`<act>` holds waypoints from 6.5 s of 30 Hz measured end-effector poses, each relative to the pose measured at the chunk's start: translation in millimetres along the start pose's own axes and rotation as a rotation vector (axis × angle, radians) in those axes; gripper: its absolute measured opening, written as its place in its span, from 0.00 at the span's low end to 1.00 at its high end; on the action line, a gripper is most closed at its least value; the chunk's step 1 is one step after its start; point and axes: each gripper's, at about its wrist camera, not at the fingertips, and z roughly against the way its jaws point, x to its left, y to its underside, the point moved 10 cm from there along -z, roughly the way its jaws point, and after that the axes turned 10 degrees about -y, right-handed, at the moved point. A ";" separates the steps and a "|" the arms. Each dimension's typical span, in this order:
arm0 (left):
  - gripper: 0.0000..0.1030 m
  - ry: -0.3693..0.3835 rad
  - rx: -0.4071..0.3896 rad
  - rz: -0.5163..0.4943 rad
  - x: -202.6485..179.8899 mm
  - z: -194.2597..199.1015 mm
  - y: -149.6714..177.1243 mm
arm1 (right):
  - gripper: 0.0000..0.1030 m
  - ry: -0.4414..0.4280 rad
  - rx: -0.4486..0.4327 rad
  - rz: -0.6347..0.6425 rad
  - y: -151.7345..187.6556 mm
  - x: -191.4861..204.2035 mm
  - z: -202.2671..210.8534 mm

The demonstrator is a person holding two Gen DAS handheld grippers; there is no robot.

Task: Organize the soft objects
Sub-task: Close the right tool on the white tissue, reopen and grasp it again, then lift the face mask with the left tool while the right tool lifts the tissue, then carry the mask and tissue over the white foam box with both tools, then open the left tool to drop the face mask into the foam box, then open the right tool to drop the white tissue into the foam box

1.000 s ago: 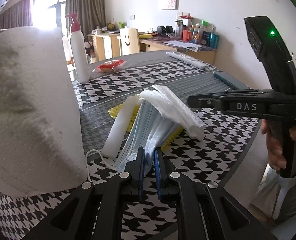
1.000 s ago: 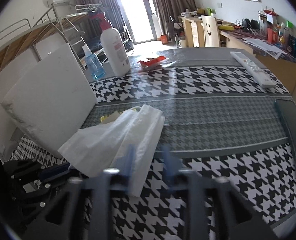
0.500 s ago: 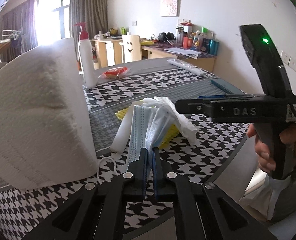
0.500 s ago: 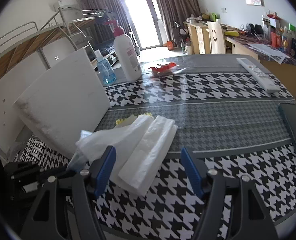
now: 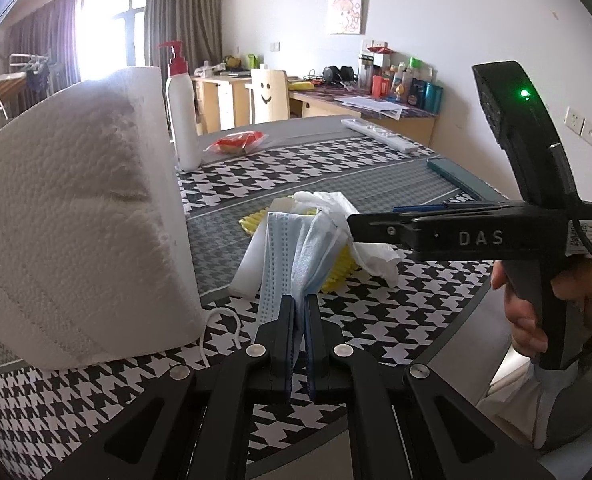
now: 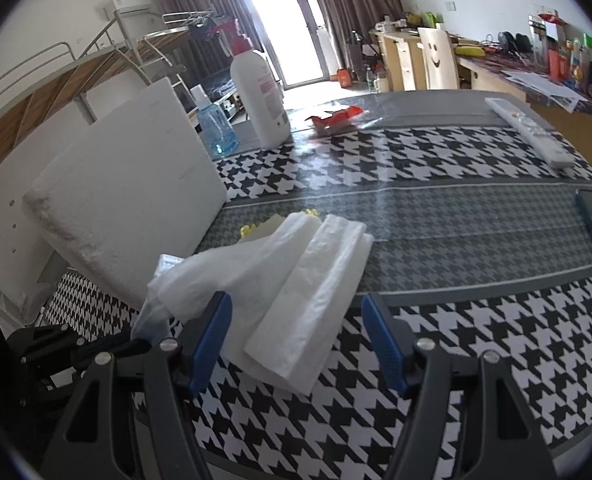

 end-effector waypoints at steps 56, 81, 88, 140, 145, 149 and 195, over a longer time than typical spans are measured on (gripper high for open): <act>0.04 0.015 -0.150 -0.005 -2.5 53.2 -39.5 | 0.09 0.046 -0.210 0.091 -33.4 19.8 94.2; 0.04 -0.028 -0.287 0.009 6.7 89.0 -100.4 | 0.09 0.046 -0.324 0.165 -67.2 42.6 133.6; 0.04 -0.038 -0.313 0.021 11.5 92.7 -112.1 | 0.09 0.044 -0.336 0.187 -73.1 47.6 137.3; 0.04 -0.327 -0.361 0.225 144.3 119.2 -125.7 | 0.09 -0.143 -0.328 0.333 -117.9 124.5 93.7; 0.04 -0.341 -0.326 0.222 147.1 109.0 -123.3 | 0.09 -0.153 -0.320 0.341 -119.6 126.7 89.1; 0.04 -0.342 -0.305 0.218 148.4 101.8 -121.4 | 0.09 -0.154 -0.314 0.346 -120.1 128.8 85.2; 0.99 -0.447 -0.356 0.325 207.3 129.1 -97.2 | 0.09 -0.206 -0.271 0.408 -134.6 171.4 50.1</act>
